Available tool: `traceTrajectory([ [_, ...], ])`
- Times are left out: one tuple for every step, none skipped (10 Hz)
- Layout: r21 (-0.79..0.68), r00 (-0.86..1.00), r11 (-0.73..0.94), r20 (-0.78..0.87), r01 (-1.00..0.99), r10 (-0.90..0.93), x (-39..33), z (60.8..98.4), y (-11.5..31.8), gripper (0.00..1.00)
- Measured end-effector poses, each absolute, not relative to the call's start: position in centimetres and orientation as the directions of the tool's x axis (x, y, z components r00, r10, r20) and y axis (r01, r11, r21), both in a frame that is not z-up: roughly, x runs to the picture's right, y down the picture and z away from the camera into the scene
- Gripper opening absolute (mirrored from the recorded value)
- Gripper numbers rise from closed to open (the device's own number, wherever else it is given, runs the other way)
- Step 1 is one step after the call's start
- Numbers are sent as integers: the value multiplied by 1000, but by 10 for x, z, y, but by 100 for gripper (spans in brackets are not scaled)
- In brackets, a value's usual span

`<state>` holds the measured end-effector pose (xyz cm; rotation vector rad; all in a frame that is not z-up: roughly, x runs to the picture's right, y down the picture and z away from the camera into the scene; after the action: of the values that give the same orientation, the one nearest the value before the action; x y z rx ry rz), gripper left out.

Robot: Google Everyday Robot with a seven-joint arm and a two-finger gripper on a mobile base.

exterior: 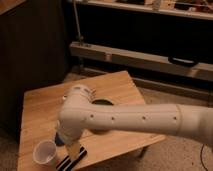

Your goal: Place the eraser on the white sponge

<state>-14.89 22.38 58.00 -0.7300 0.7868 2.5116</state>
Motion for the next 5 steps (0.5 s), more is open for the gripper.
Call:
traceTrajectory([
  [394,-793,-783,-576,-482,198,-124,581,242,80],
  [385,-797,-798,-575,-464,186,-107,581,254,80],
  [380,-799,-806,-574,-453,179,-99,580,262,80],
  [375,-801,-815,-573,-442,172,-91,579,269,80],
  [373,-802,-817,-572,-439,170,-88,579,271,80],
])
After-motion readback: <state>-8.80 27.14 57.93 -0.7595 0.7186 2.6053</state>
